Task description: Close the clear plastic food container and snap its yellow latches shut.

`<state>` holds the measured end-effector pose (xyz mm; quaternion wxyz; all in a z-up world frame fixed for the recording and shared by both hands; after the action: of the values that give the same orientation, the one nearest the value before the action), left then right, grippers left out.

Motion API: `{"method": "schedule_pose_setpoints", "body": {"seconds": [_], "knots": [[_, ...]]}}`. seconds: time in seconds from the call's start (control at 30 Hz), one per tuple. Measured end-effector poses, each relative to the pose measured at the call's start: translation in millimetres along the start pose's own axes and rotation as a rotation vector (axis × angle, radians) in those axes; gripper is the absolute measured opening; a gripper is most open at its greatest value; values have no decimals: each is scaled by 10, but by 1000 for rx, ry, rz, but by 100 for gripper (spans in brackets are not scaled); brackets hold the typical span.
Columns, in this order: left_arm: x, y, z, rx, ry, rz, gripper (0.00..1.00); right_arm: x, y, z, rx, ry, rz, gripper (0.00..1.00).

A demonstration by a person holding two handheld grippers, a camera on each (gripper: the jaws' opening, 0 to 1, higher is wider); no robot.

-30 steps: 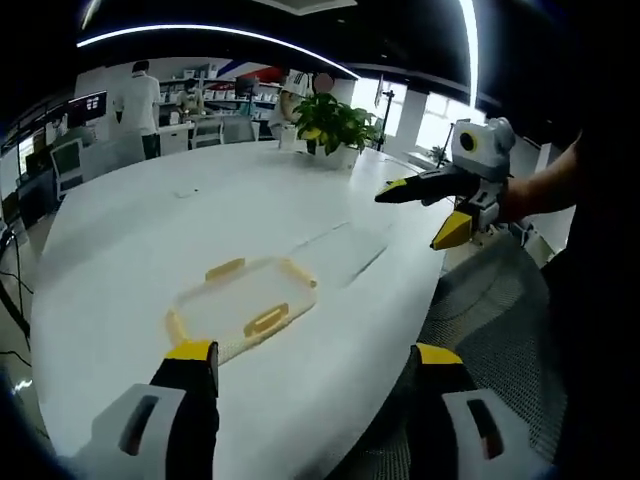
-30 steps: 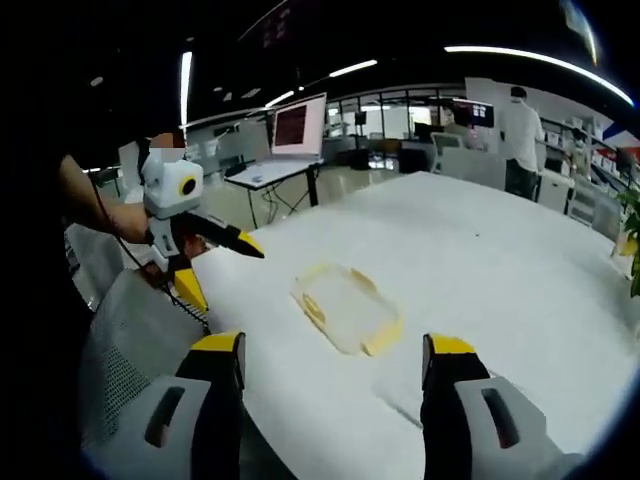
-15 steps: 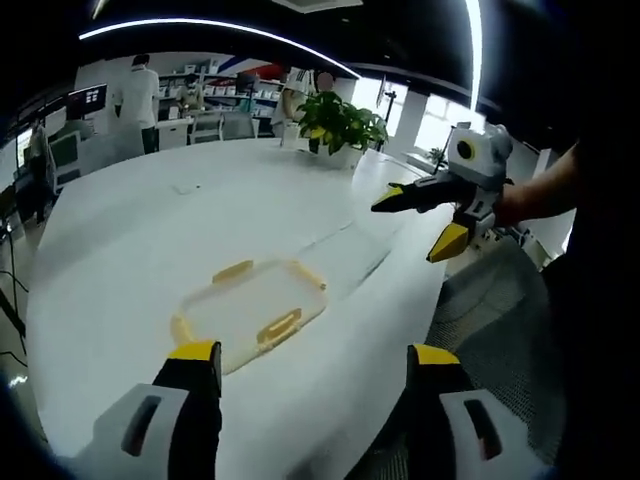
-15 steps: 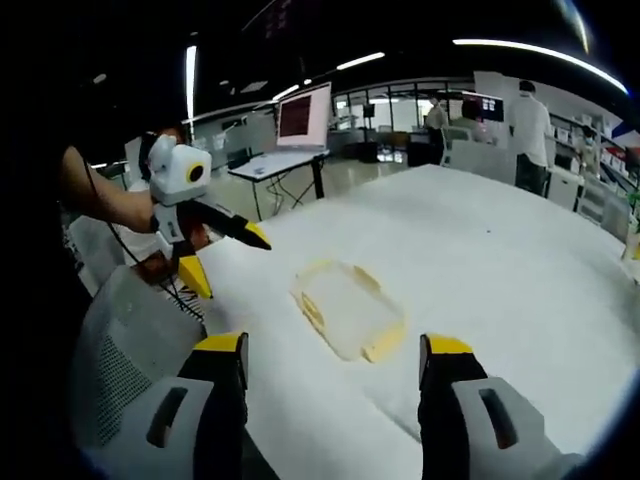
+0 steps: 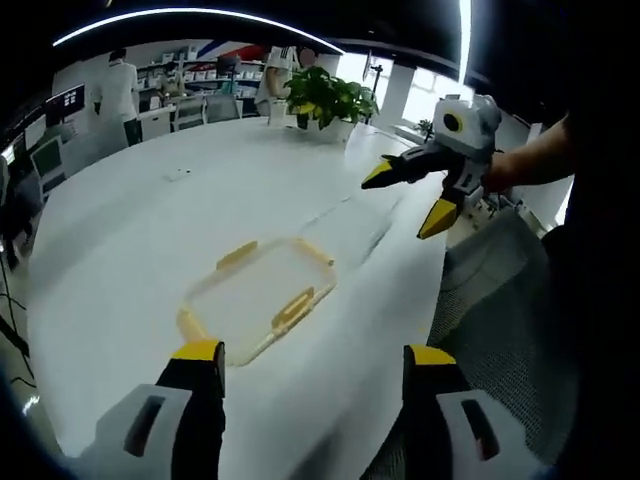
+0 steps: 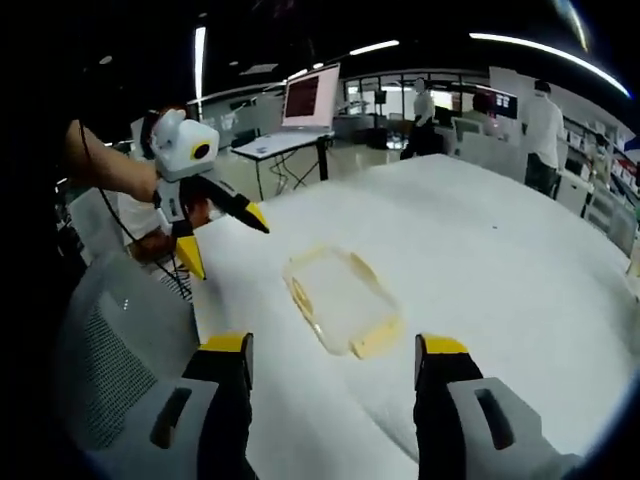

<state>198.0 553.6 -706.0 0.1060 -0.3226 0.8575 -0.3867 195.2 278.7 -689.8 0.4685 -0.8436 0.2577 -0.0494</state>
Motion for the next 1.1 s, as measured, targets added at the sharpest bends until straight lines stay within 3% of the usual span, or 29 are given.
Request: {"method": "schedule_pose_setpoints", "body": {"seconds": [0.3, 0.37, 0.47, 1.1], "knots": [[-122, -21, 76, -45, 20, 53, 67, 69, 0, 91, -54, -34, -38, 62], [-140, -27, 83, -59, 24, 55, 66, 67, 26, 120, -108, -60, -50, 58], [-170, -16, 110, -84, 29, 80, 65, 76, 19, 164, -109, -65, -72, 62], [-473, -42, 280, -173, 55, 164, 61, 293, -64, 368, -171, -89, -93, 60]]}}
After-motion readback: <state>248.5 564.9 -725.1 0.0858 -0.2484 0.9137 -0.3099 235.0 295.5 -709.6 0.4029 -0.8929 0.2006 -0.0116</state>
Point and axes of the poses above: the point that each gripper's makers call its tool centre point, and the gripper's own axes: z roughly forward along the fingers, x roughly to its right, y roughly out of its underside, the point moved 9 cm from there along -z, roughly backward along the fingers, and after that the axes turned 8 degrees about -y, right-handed, at the moved point
